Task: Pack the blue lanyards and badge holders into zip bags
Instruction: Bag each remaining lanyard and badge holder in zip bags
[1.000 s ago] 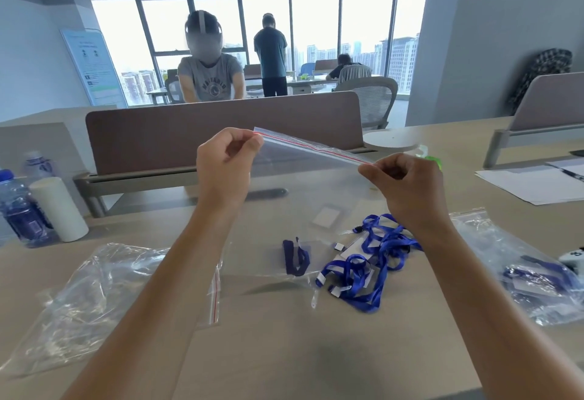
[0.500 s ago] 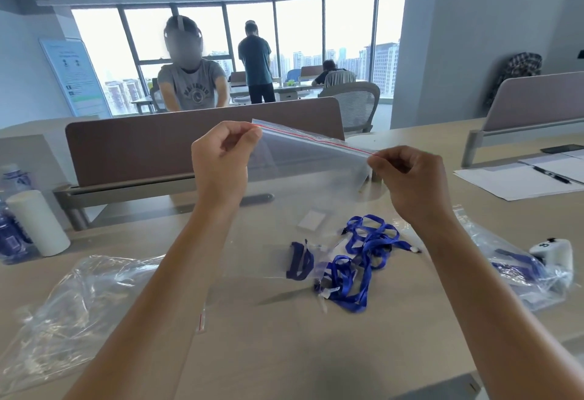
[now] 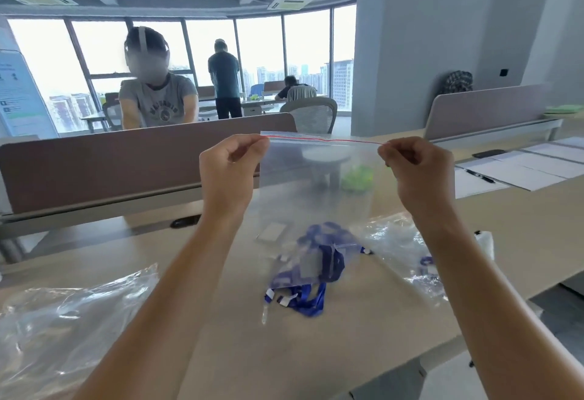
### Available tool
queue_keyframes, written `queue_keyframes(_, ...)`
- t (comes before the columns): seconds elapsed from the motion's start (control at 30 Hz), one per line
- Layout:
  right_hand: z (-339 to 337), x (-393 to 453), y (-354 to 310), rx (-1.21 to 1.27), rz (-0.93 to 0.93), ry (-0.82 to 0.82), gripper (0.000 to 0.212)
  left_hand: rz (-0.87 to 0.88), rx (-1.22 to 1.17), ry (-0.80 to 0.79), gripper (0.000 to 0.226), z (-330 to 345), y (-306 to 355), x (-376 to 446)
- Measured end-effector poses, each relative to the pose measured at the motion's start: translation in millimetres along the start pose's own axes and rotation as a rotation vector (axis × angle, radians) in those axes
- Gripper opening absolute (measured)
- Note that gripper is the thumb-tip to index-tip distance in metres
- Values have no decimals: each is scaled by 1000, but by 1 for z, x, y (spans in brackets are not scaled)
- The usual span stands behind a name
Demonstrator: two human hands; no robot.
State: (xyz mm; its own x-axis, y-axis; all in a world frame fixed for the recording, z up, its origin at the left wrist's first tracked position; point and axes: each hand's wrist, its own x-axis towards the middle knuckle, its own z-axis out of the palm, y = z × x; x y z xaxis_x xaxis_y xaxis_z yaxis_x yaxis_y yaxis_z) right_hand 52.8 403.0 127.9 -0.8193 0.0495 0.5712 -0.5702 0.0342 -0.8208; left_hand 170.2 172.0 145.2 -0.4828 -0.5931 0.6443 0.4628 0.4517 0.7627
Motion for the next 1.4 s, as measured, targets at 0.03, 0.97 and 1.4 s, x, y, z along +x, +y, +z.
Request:
queue_keyframes(0.03, -9, 3, 2, -13, -2, 17, 2, -7, -13, -13, 7, 9, -2, -2)
queue_keyframes(0.97, -25, 142, 260, -579, 234, -13, 5, -212, 488, -414, 11, 217, -219, -18)
queue_keyframes(1.4, 35, 75, 237, -775, 108, -490, 44, -245, 573, -480, 17, 137, -225, -21)
